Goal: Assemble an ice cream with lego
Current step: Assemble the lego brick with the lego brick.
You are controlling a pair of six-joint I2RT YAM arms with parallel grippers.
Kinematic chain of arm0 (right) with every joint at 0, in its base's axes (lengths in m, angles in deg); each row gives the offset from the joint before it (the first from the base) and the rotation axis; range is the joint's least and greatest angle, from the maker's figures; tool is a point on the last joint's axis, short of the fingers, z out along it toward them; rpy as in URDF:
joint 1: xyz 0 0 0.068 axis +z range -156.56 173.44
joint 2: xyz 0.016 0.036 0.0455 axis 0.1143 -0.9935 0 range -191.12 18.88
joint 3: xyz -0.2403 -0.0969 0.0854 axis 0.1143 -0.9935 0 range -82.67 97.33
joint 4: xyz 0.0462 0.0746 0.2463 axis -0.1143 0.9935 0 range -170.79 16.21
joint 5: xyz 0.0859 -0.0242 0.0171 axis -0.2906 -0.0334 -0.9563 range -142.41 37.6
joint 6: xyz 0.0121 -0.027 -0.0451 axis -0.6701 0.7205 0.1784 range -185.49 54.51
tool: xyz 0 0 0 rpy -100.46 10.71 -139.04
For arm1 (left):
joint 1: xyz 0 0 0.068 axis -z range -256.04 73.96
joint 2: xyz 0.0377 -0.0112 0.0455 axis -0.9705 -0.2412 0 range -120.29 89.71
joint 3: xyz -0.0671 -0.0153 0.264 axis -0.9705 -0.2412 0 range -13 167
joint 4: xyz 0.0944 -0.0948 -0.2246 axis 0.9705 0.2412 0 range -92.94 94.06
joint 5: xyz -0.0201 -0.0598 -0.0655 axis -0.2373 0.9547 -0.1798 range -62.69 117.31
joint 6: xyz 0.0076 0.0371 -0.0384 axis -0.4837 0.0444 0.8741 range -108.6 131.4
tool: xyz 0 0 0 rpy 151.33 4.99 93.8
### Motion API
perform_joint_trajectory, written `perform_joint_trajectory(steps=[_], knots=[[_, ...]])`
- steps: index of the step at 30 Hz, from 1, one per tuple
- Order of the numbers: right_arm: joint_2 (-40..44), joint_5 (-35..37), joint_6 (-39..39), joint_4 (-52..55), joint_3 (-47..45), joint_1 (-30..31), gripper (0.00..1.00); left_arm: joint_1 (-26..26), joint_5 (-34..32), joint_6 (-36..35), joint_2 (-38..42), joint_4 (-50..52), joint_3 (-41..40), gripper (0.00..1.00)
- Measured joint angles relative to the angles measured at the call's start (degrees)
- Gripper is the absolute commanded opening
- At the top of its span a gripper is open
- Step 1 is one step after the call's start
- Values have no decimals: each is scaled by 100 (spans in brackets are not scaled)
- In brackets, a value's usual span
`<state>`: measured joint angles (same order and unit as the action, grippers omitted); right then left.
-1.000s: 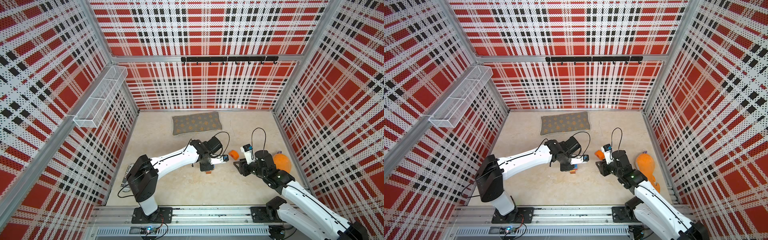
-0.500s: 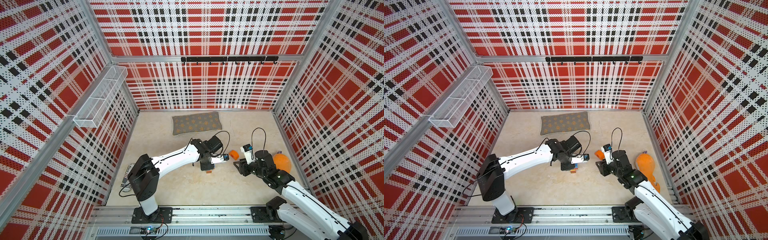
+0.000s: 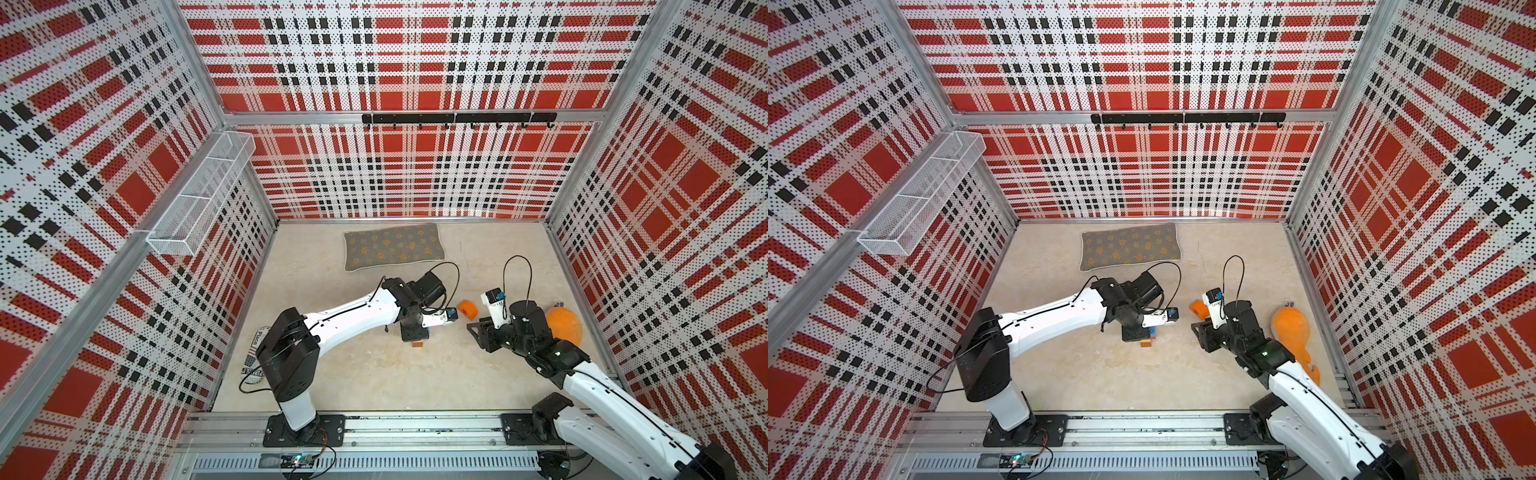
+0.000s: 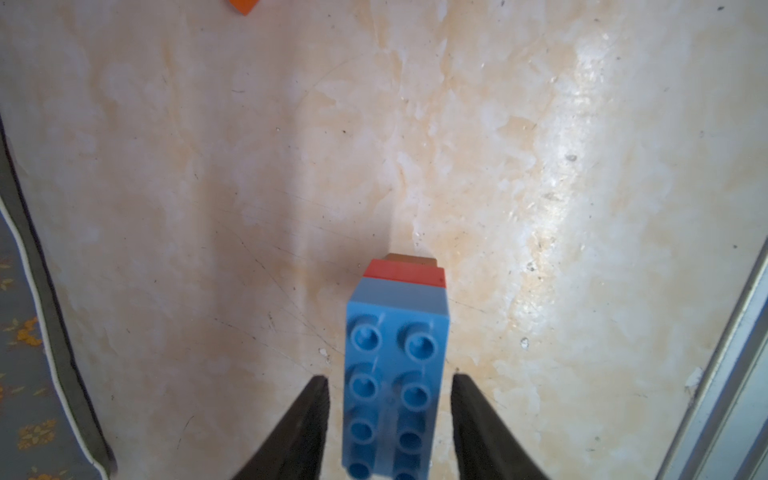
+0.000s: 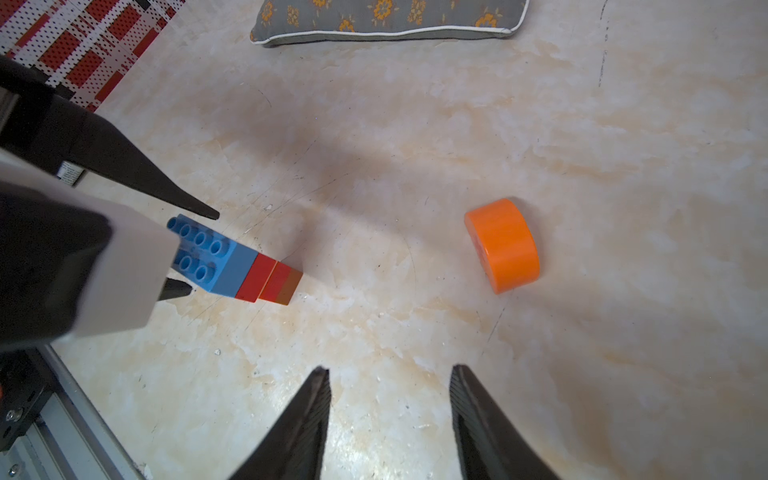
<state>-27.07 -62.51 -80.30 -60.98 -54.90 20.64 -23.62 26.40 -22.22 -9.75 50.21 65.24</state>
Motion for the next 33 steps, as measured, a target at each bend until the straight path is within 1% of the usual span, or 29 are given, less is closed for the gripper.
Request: perform_joint_trajectory(steps=[14, 16, 18, 23, 26, 30, 33], knots=[[-87, 57, 26, -11, 4, -2, 52, 0, -46, 22, 20, 2, 4, 99], [-343, 170, 83, 31, 101, -11, 52, 0, -63, 28, 66, 2, 7, 99], [-769, 313, 195, 146, 369, -35, 52, -11, -90, 52, 155, -2, 7, 99], [-2074, 651, 557, 452, 1611, -76, 54, -155, -343, 310, 726, -302, -111, 99], [-2671, 813, 946, 737, 2299, -101, 54, -514, -503, 629, 1283, -706, -387, 99], [-3276, 922, 1228, 988, 2850, -129, 54, -1355, -540, 1156, 2262, -1427, -1049, 99], [-3672, 955, 1320, 1102, 3123, -153, 54, -2127, -240, 1545, 2916, -1943, -1513, 99]])
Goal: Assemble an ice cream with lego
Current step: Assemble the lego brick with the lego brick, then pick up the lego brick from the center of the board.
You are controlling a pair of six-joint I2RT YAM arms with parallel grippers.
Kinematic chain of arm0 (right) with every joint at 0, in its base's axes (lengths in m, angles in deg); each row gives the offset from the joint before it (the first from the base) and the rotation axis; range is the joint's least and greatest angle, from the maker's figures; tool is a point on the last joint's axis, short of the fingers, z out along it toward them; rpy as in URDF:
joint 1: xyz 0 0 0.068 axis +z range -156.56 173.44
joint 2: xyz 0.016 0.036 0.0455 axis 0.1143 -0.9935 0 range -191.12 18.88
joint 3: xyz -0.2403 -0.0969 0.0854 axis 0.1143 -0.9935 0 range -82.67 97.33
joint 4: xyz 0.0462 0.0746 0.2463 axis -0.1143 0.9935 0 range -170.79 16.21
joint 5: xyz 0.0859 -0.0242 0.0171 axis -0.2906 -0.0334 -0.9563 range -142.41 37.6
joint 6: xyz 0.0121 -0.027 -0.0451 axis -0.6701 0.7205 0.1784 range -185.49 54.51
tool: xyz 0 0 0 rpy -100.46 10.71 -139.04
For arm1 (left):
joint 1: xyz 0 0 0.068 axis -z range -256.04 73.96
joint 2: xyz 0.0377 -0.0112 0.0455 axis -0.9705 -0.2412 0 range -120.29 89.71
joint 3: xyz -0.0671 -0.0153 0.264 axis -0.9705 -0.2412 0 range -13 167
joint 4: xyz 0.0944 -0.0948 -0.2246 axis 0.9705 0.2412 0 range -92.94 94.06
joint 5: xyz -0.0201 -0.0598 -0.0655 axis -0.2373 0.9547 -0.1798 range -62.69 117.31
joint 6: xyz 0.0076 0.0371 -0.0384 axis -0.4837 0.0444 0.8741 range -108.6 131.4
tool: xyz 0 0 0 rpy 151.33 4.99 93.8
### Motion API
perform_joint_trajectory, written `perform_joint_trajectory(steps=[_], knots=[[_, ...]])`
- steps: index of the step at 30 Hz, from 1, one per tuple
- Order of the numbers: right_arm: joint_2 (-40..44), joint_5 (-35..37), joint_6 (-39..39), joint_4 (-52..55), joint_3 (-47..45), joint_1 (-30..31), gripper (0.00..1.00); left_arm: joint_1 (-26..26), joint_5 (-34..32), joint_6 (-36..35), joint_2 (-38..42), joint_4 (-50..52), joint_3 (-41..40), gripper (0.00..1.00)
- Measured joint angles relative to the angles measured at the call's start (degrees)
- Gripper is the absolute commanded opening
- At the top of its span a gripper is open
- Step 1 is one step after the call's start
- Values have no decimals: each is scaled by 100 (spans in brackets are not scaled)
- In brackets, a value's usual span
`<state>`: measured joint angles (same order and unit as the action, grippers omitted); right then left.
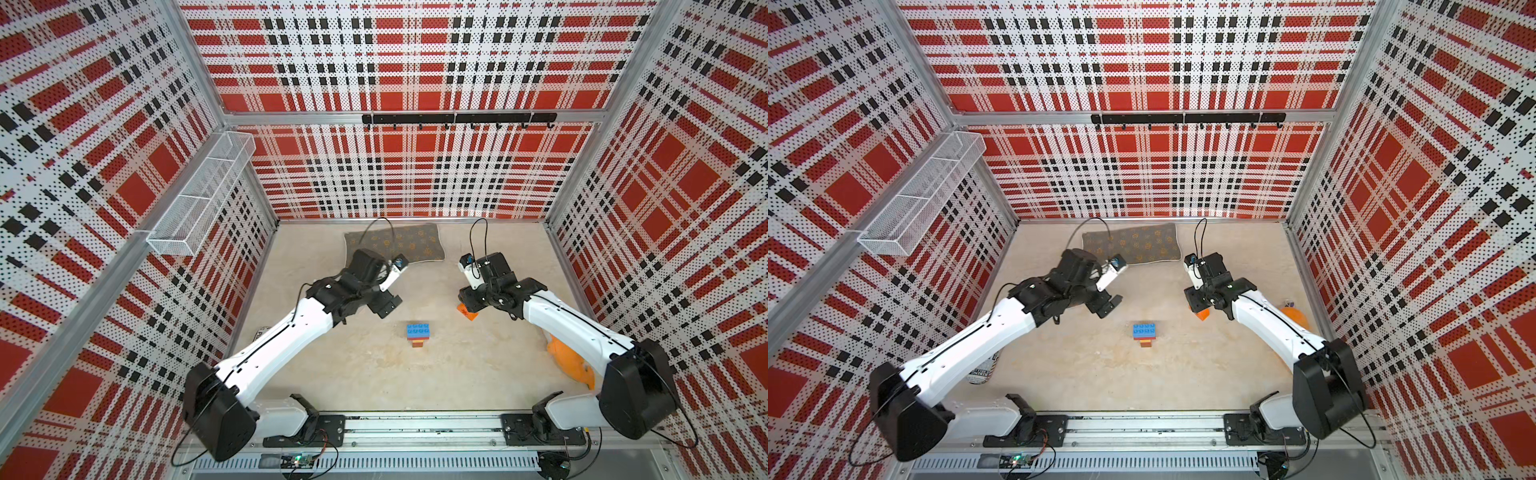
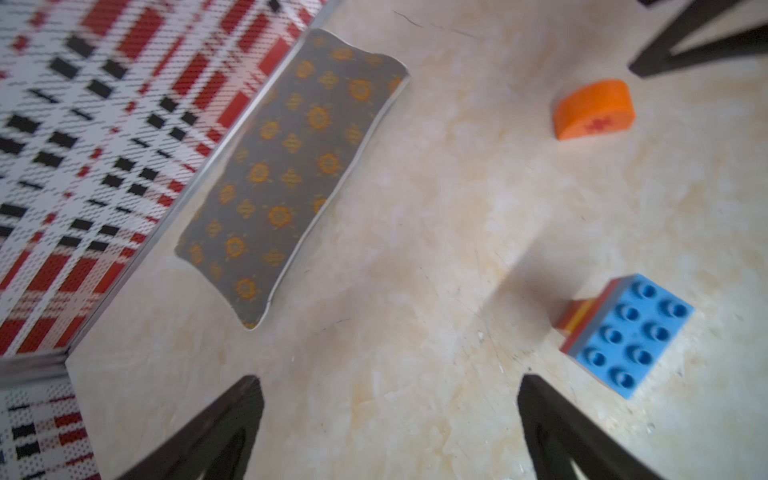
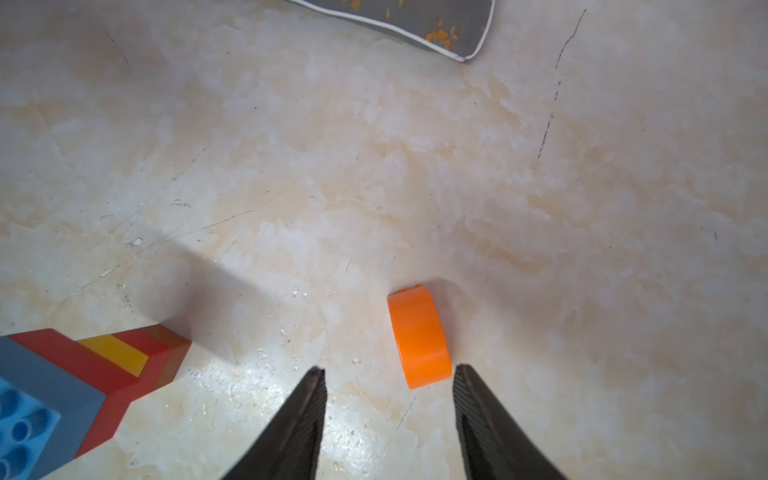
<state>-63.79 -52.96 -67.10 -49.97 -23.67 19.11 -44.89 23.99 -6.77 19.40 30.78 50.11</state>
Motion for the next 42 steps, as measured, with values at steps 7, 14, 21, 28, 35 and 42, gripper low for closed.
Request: perform_joint_trajectory(steps=[7, 14, 21, 28, 35, 42], knots=[[-824, 146, 691, 752, 470, -15, 56, -1355, 861, 743, 761, -1086, -981, 99], [-1403, 455, 1270, 1502, 522, -28, 56, -2225, 1676, 1353, 763, -1663, -1357, 99], [-1440, 557, 1451, 1563, 522, -33, 55, -2367, 1963, 1517, 780, -1945, -1357, 99], [-1541, 553, 1574, 1443, 522, -46, 54, -2380, 2002, 1530, 782, -2017, -1357, 99], [-1628, 579, 1576, 1189, 522, -173, 52, -2404, 2052, 1530, 782, -2039, -1357, 99], [-1637, 485, 1578, 962, 522, -184, 49, -2406, 2105, 1526, 782, -2039, -1357, 99]])
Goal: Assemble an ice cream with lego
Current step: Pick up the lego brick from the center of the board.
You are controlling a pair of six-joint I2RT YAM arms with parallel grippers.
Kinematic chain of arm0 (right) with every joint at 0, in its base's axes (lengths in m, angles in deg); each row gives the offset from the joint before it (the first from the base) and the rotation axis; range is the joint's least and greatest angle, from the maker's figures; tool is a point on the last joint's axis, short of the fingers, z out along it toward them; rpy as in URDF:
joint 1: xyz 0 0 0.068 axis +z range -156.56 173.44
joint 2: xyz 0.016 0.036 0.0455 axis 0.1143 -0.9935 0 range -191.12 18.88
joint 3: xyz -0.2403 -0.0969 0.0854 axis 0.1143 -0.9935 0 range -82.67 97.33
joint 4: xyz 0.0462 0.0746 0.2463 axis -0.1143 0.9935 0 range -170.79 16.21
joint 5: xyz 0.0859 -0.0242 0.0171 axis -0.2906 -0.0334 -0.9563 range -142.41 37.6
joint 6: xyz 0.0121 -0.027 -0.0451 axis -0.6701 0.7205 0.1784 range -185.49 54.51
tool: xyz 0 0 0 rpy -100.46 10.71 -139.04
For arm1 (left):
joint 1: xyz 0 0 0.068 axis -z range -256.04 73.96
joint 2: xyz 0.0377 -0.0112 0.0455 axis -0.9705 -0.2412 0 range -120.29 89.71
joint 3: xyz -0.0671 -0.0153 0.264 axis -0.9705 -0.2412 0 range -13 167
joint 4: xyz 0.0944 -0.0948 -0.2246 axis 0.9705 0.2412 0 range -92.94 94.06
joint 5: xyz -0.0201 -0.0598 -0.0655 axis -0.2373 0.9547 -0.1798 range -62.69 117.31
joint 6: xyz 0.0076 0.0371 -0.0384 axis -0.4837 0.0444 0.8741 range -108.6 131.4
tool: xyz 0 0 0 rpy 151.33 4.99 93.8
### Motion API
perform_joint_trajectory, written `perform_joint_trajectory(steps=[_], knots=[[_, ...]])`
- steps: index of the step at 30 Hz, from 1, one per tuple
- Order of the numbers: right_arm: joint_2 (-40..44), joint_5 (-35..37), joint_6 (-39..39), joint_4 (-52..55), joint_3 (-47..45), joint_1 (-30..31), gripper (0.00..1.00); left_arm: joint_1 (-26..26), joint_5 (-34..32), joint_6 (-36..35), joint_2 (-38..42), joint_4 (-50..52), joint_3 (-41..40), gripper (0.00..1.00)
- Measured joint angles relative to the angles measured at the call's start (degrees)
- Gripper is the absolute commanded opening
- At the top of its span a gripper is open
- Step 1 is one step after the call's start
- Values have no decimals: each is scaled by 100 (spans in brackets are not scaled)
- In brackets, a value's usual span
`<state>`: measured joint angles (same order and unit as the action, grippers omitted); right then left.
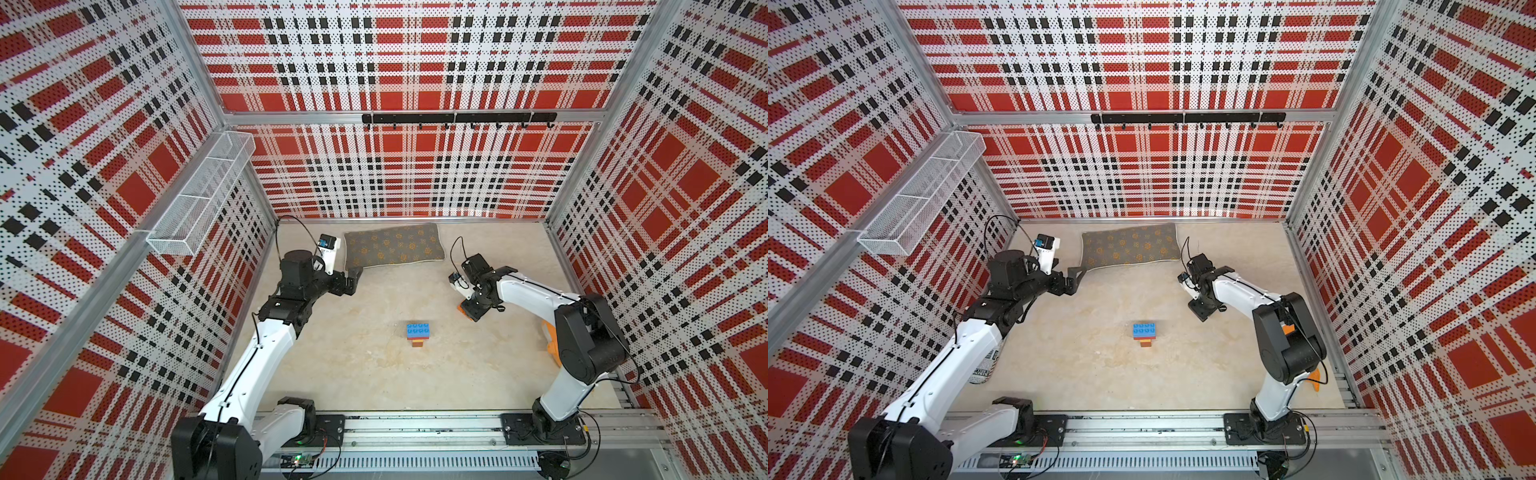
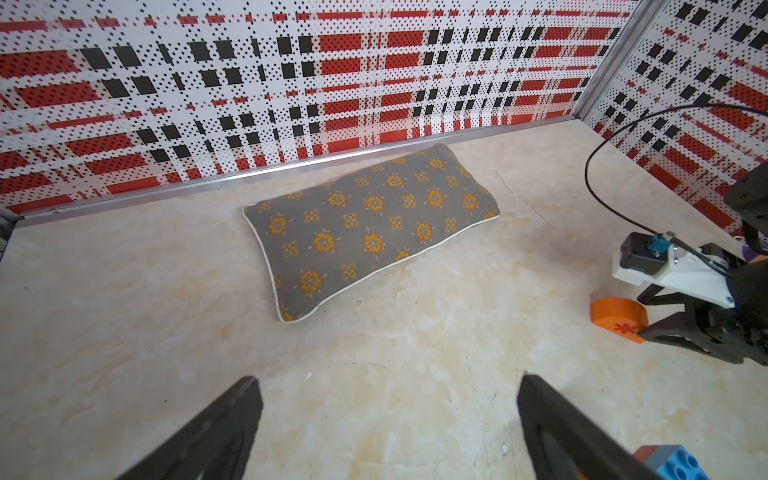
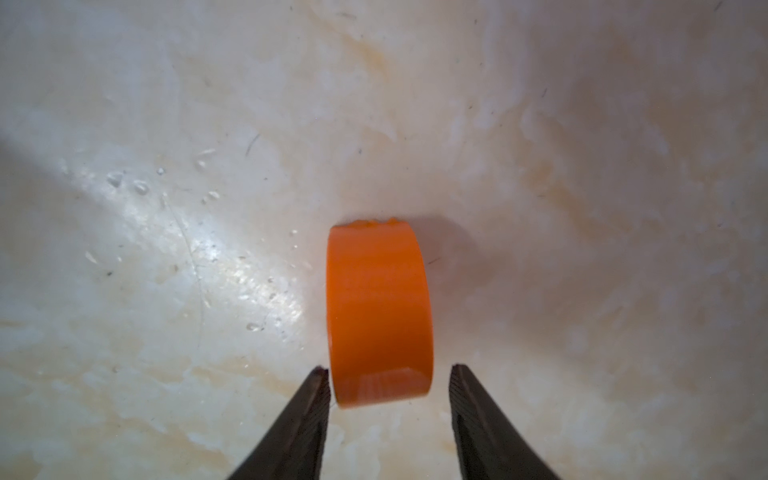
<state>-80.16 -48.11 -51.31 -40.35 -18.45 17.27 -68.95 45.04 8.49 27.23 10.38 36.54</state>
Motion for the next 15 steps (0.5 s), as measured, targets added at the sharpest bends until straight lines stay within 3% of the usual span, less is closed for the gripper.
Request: perform_joint_trajectory(steps=[11, 15], knots=[[-136, -111, -7, -144, 2, 0, 39, 0, 52, -2, -33, -2, 0, 99], [-136, -136, -11, -160, 17, 0, 29, 0, 55, -4, -33, -4, 0, 99]])
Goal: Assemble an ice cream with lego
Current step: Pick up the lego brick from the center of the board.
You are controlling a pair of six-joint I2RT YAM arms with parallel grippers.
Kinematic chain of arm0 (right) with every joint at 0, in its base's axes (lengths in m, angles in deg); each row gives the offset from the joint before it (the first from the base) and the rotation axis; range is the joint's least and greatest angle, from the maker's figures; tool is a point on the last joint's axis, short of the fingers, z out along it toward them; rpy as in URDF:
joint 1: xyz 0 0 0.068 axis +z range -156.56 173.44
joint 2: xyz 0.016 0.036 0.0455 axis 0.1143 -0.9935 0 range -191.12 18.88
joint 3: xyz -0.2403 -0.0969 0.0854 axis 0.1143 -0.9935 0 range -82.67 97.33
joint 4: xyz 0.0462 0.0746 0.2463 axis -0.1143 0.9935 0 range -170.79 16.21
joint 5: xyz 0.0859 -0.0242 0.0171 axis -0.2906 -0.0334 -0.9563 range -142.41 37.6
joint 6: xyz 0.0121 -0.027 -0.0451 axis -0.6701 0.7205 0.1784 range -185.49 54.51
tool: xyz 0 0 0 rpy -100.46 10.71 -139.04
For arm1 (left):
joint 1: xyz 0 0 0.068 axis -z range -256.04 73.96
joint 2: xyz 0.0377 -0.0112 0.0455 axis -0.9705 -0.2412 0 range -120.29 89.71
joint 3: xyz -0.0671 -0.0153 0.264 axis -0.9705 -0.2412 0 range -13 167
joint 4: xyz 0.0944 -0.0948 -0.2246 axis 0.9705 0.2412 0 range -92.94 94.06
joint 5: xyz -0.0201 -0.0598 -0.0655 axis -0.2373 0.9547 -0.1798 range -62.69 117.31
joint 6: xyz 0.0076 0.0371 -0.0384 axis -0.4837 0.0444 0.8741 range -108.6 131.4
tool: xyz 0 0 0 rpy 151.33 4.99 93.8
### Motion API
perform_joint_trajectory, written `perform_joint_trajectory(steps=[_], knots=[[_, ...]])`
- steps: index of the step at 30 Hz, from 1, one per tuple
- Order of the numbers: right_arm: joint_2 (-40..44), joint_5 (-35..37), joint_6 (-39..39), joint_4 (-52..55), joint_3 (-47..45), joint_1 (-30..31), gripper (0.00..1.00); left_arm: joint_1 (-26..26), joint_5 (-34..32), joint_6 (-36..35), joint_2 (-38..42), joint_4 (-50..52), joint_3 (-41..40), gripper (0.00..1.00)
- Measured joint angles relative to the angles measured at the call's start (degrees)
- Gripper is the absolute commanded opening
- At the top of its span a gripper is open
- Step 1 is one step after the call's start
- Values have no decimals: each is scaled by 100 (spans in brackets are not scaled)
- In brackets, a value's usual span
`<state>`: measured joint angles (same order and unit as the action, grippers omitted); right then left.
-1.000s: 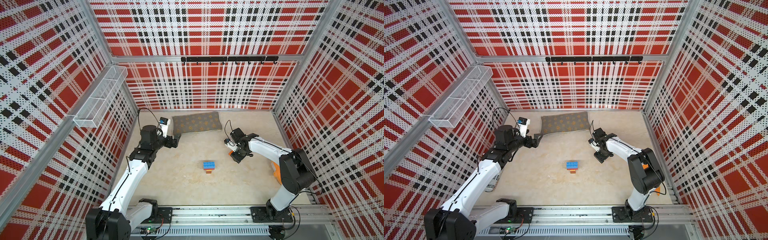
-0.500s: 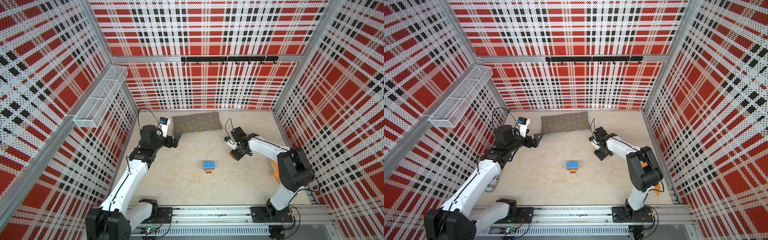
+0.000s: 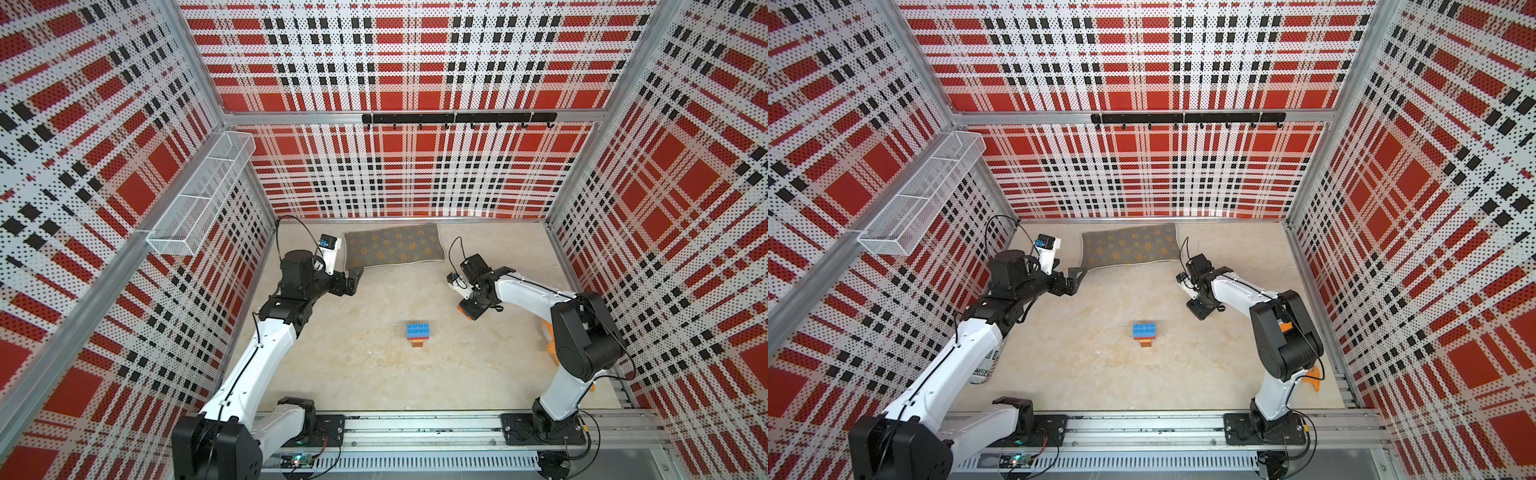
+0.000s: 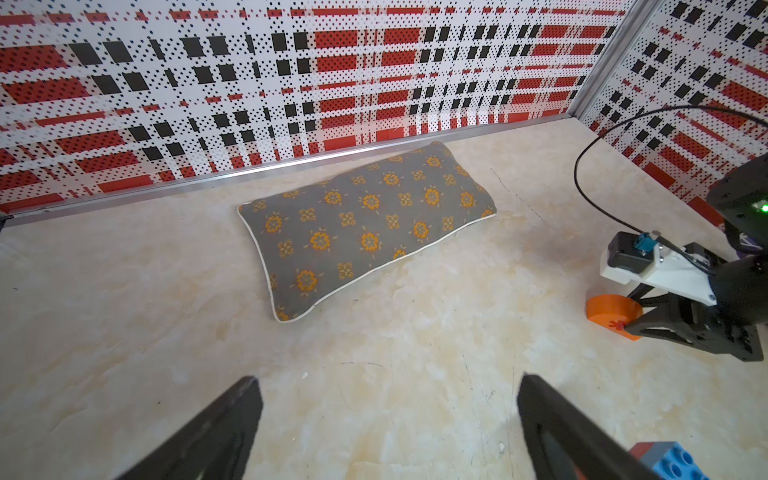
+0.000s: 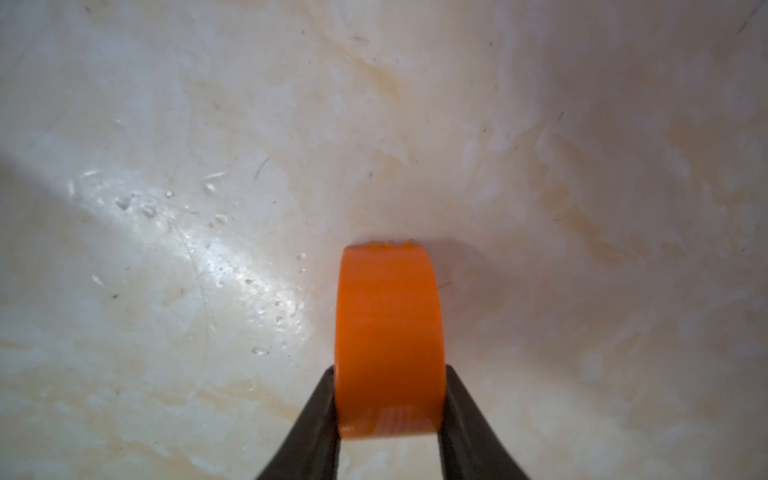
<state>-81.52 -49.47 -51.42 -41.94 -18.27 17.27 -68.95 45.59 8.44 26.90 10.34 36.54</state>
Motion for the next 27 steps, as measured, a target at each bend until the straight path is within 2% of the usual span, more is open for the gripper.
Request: perform_joint_trajectory(steps=[7, 15, 22, 27], knots=[[0, -61, 0, -48, 17, 0, 11, 0, 37, -4, 0, 0, 0, 99], [111, -374, 278, 46, 122, 0, 6, 0, 85, 9, 2, 0, 0, 99], [1064, -1080, 1519, 667, 828, 225, 7, -131, 76, 188, 55, 0, 0, 99], [1425, -1453, 2583, 1480, 1665, 1036, 6, -330, 35, 382, 120, 0, 0, 99]])
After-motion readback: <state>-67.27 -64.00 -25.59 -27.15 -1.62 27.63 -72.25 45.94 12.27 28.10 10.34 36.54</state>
